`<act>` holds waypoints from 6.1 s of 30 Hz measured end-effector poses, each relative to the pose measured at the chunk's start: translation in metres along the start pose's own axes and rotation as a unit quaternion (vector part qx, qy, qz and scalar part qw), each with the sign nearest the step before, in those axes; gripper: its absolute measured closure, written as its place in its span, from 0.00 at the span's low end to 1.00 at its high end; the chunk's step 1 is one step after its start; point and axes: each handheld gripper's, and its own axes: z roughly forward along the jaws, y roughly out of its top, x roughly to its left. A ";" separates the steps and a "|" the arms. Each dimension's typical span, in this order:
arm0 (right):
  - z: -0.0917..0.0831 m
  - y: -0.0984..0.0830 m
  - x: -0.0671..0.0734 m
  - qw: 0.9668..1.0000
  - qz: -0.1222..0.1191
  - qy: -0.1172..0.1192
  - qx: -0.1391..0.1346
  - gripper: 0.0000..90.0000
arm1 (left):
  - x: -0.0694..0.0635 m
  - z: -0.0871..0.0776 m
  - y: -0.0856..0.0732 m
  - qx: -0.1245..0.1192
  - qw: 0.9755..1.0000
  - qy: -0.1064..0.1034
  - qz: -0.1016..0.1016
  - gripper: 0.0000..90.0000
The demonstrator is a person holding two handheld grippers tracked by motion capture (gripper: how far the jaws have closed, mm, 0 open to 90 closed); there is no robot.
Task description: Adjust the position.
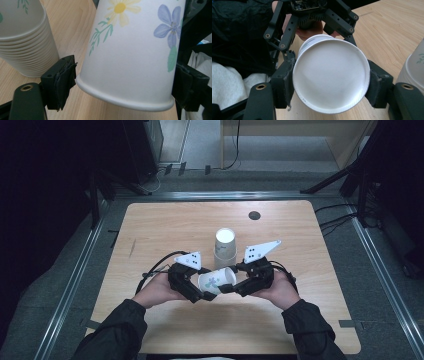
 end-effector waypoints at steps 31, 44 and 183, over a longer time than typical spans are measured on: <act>0.002 -0.007 -0.001 0.999 -0.006 -0.019 0.026 0.27 | 0.007 -0.029 0.005 0.041 0.999 0.012 0.014 0.30; 0.011 -0.010 -0.001 0.999 -0.013 -0.023 0.047 0.27 | 0.004 -0.016 0.011 0.127 0.990 0.023 0.054 0.31; 0.038 -0.018 0.000 0.993 -0.049 0.022 0.108 0.39 | -0.009 -0.005 0.022 0.164 0.985 -0.007 0.053 0.30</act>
